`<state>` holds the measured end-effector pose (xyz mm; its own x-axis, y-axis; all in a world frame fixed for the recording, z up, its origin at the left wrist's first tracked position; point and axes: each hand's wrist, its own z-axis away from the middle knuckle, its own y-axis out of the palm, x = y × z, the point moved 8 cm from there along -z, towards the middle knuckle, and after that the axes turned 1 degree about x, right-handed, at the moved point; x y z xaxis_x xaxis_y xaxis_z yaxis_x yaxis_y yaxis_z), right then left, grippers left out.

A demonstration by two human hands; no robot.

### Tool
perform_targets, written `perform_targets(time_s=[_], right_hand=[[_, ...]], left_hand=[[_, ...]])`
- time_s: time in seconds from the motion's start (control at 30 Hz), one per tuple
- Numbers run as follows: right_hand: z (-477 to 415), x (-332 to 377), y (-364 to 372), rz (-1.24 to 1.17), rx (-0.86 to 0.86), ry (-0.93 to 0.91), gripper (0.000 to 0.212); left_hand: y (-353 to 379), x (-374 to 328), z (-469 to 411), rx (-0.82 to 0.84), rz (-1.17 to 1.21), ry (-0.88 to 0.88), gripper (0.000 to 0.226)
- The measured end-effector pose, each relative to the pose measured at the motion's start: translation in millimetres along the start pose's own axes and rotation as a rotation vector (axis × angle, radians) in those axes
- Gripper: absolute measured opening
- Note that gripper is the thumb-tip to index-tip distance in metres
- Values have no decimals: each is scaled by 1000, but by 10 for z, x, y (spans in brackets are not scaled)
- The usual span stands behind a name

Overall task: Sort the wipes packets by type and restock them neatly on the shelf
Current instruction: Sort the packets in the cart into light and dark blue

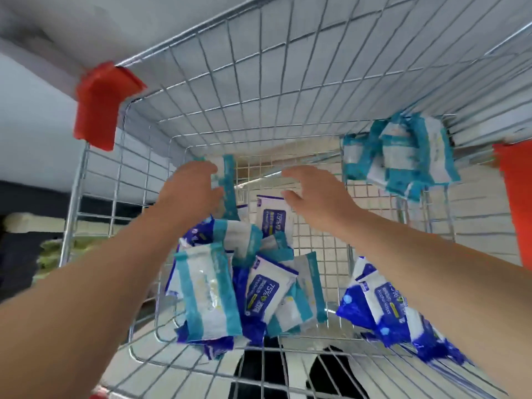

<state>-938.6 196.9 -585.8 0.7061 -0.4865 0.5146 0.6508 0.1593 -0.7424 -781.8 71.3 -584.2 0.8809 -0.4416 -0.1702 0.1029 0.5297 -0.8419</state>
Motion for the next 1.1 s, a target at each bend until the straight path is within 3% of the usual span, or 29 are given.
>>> perform_targets(time_s=[0.17, 0.4, 0.47, 0.53, 0.57, 0.7, 0.83, 1.0, 1.1], right_hand=[[-220, 125, 357, -41, 91, 42, 48], [-446, 85, 570, -154, 115, 92, 45], [-513, 90, 568, -211, 102, 120, 38], [-593, 61, 562, -236, 95, 131, 13], [-621, 59, 548, -233, 94, 123, 10], [-614, -25, 516, -160, 125, 145, 30], [-526, -118, 543, -110, 192, 163, 38], [-436, -195, 568, -95, 207, 158, 41], [-378, -190, 539, -148, 184, 143, 37]], left_hand=[[223, 252, -232, 92, 61, 5, 54], [301, 220, -480, 133, -75, 99, 52], [221, 243, -584, 63, 22, 89, 51], [182, 259, -672, 38, 129, 49, 47], [198, 250, -708, 53, 135, 41, 46], [276, 219, -751, 102, 136, -2, 51], [281, 197, -725, 92, 281, -30, 55], [274, 102, -642, 76, 360, 37, 75], [341, 81, -543, 102, 292, 68, 81]])
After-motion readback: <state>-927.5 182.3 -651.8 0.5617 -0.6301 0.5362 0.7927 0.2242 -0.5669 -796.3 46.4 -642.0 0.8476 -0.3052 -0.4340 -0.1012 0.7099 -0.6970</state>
